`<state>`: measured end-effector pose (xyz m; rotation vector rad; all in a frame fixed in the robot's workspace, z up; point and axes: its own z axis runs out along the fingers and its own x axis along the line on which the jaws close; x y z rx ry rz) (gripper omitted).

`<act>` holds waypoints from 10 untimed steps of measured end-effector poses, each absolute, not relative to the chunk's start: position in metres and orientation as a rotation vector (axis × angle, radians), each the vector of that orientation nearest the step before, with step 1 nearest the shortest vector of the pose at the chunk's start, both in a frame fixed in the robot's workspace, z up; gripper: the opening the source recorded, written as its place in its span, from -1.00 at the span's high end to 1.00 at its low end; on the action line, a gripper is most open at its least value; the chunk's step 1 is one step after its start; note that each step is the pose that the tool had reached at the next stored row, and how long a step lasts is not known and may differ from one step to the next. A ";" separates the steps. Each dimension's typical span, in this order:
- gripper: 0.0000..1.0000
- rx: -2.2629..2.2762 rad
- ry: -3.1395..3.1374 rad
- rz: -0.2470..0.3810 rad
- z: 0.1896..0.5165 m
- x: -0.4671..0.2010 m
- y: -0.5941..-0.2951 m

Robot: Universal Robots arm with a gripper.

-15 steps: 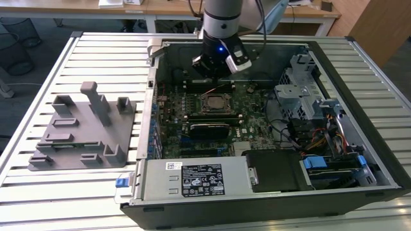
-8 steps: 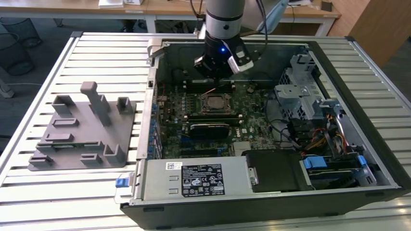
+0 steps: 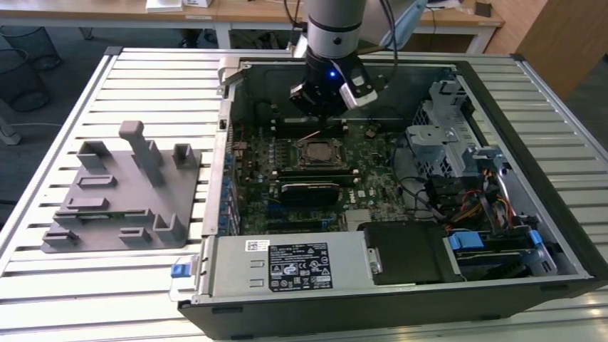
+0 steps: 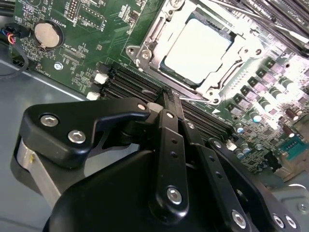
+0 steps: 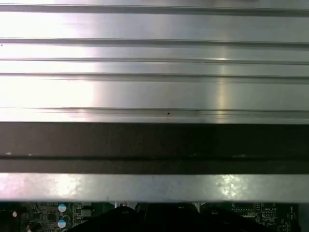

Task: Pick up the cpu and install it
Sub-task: 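Install the first cpu locking lever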

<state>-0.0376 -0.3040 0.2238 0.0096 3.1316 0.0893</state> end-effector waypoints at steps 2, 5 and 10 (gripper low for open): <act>0.79 0.010 3.132 0.089 0.222 -0.036 -0.304; 0.79 0.010 3.132 0.089 0.219 -0.035 -0.304; 0.79 0.010 3.132 0.089 0.217 -0.031 -0.304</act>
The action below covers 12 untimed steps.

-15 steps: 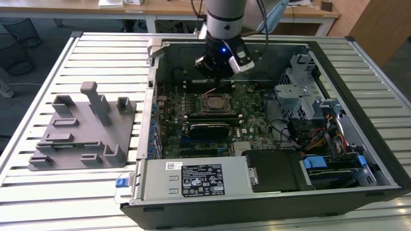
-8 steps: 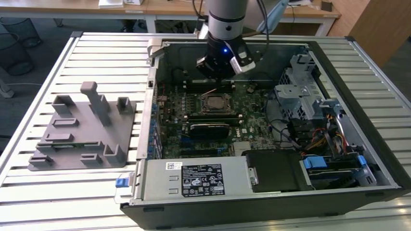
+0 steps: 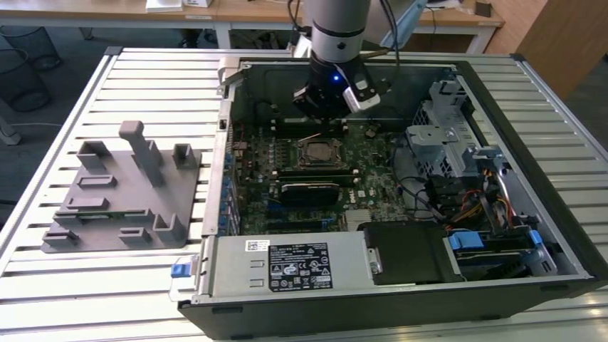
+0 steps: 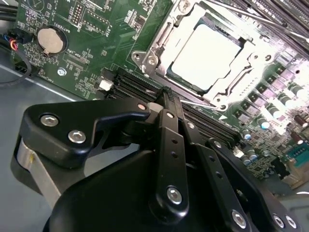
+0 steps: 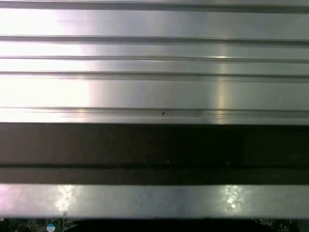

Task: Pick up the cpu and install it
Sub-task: 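Install the first cpu locking lever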

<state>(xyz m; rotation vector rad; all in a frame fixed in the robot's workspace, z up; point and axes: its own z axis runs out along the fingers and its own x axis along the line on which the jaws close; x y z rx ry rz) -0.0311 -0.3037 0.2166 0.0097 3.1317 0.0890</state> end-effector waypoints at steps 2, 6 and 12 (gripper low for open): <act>0.79 0.010 3.132 0.089 0.215 -0.030 -0.304; 0.79 0.010 3.132 0.089 0.211 -0.029 -0.304; 0.79 0.010 3.132 0.088 0.203 -0.029 -0.304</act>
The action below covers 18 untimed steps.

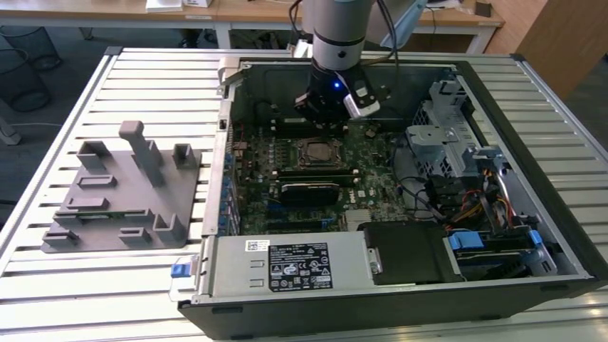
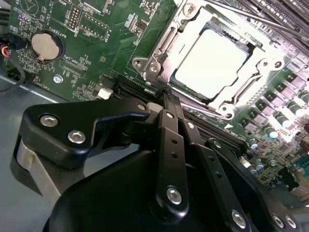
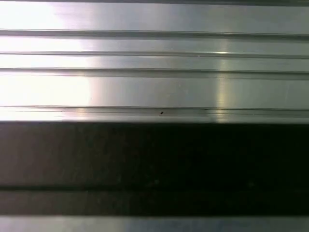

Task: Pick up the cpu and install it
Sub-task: 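Install the first cpu locking lever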

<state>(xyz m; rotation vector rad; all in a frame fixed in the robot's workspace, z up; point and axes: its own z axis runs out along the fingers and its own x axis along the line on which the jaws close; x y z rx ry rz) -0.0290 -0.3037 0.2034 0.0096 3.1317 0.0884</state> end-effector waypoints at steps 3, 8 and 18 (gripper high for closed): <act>0.79 0.010 3.132 0.088 0.202 -0.029 -0.304; 0.79 0.010 3.132 0.088 0.200 -0.028 -0.304; 0.79 0.010 3.132 0.088 0.201 -0.027 -0.304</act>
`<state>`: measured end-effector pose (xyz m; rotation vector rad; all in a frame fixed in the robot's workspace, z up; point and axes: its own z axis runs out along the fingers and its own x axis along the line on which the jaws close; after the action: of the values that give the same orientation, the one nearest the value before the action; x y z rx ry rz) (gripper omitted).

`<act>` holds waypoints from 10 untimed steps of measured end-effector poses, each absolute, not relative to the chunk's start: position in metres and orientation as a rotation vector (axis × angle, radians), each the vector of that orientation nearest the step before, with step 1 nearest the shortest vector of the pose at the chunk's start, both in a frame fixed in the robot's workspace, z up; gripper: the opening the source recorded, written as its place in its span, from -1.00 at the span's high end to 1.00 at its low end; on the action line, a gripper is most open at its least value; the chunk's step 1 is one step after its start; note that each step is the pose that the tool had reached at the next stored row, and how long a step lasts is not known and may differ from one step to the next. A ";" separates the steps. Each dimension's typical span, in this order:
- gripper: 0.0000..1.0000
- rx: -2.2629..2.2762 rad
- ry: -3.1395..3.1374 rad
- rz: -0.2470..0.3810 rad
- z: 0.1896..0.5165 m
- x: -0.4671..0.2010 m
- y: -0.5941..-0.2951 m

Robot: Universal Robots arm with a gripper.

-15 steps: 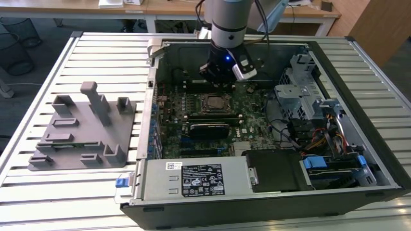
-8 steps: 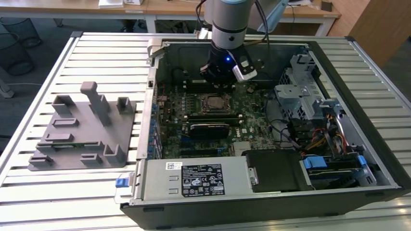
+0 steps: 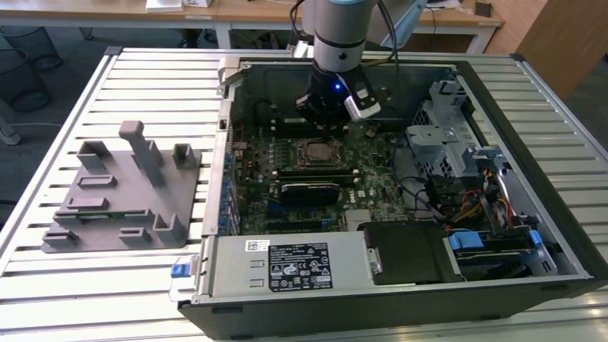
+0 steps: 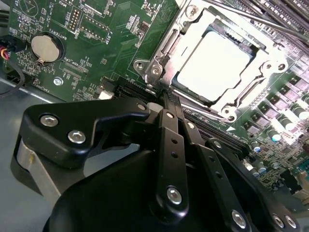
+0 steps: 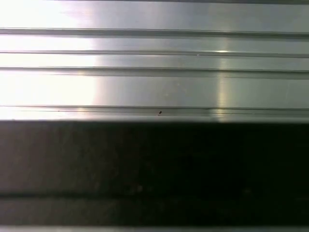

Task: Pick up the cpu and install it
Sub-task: 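Install the first cpu locking lever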

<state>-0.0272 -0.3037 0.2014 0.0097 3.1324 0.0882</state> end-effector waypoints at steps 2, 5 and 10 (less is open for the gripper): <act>0.79 0.010 3.132 0.089 0.202 -0.027 -0.304; 0.79 0.009 3.132 0.081 0.202 -0.027 -0.304; 0.79 0.010 3.133 0.052 0.201 -0.027 -0.305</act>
<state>-0.0272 -0.3048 0.2006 0.0095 3.1331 0.0519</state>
